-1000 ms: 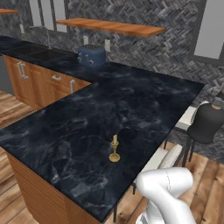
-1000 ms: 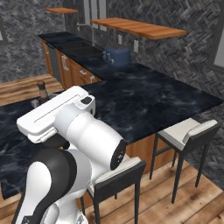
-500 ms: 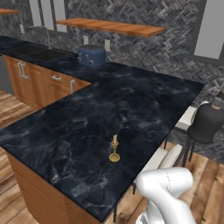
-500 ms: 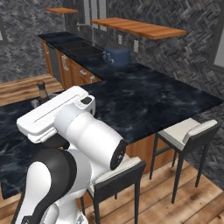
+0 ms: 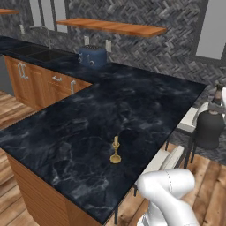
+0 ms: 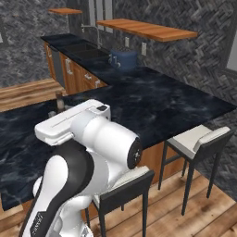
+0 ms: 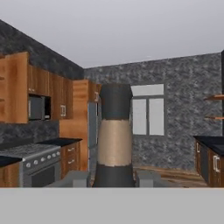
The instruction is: Get the candle and the liquor from the cabinet and move them to the dining counter.
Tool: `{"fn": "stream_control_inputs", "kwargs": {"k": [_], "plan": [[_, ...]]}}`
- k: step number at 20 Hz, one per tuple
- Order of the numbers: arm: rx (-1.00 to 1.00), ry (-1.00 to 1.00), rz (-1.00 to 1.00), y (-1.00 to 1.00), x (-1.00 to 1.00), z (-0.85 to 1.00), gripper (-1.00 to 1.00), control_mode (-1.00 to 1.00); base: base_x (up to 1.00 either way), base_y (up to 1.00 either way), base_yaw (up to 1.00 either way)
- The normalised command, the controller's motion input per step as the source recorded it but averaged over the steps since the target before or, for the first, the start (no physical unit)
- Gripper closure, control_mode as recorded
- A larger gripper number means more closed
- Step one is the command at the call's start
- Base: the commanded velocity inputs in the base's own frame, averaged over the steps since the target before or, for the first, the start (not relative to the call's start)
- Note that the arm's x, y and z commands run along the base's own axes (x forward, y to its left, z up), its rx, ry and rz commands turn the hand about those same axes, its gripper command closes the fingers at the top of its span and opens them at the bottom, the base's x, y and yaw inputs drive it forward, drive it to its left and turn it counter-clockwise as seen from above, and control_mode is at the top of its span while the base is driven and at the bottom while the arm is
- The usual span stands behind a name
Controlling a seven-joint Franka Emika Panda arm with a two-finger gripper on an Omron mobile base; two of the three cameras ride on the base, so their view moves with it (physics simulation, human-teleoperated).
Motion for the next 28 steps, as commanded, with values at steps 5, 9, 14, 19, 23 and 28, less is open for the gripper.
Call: {"fn": "stream_control_inputs", "kwargs": {"k": [5,9,14,19,23,28], "plan": [[-0.07,0.13,0.05,0.0,0.64,-0.52,1.0,-1.0,0.0,0.0,0.0],[0.03,-0.01,0.09,0.0,0.62,-0.48,1.0,-1.0,0.0,0.0,0.0],[0.07,-0.14,0.09,0.0,0.51,-0.4,1.0,-1.0,0.0,0.0,0.0],[0.01,-0.18,0.05,0.0,0.57,-0.4,1.0,-1.0,0.0,0.0,0.0],[-0.01,-0.07,0.01,-0.03,0.13,-0.19,1.0,-1.0,0.0,0.0,0.0],[0.0,0.0,0.0,0.08,0.27,-0.05,1.0,-1.0,0.0,0.0,0.0]]}}
